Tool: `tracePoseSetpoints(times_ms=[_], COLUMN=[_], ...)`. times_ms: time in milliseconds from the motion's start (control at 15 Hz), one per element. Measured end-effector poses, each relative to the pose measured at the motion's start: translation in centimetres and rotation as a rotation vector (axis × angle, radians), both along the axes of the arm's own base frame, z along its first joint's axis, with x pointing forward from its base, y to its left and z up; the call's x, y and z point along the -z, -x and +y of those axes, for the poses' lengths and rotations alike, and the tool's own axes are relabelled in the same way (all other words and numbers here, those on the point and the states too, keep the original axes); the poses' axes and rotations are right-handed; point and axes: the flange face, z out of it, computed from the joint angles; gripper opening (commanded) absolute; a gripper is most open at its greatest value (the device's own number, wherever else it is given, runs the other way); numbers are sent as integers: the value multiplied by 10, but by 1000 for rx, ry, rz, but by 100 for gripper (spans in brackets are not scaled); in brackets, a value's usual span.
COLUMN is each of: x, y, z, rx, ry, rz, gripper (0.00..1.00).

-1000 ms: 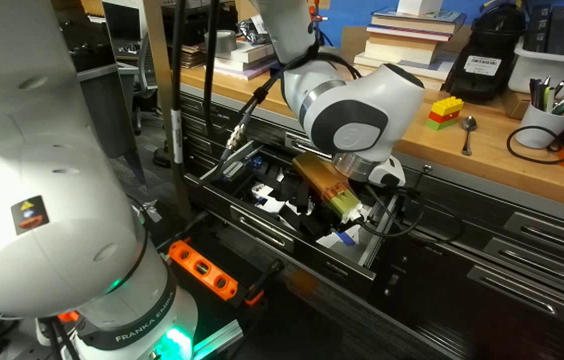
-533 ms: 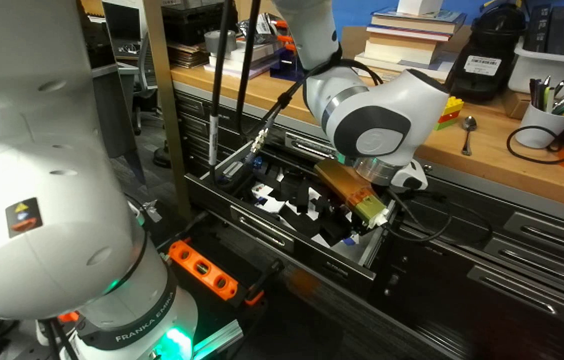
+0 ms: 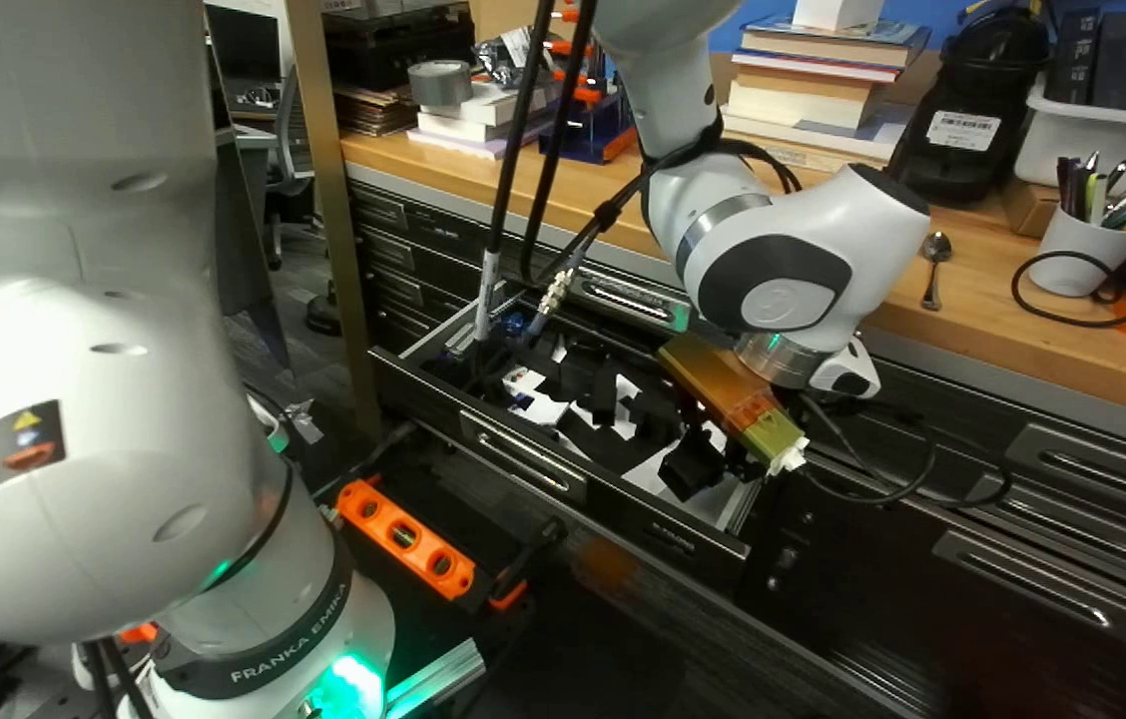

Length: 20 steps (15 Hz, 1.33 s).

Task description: Put the black objects from the countertop in the drawer and close the drawer.

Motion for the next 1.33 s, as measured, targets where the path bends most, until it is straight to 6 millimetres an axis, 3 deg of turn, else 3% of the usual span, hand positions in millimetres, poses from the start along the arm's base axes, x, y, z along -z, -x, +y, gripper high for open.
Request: tracePoseSetpoints(times_ms=[67,133,200,467,733,867,1067,1333], x=[3,6,8,11,1,-17,-64,-146], y=[0,0,0,-2,-11,-18,-32,-53], z=[-1,-2,-3,-5,-8,-9,-8,5], rx=[-1,-2,-3,-1,-2,-5,-18,-46], ry=[-5,-10,-13,-19,-9,2,35,30], rz=[2,3,5,4,-20,-47,-90,-144], gripper=[27,75,76,100,100,100,100,100])
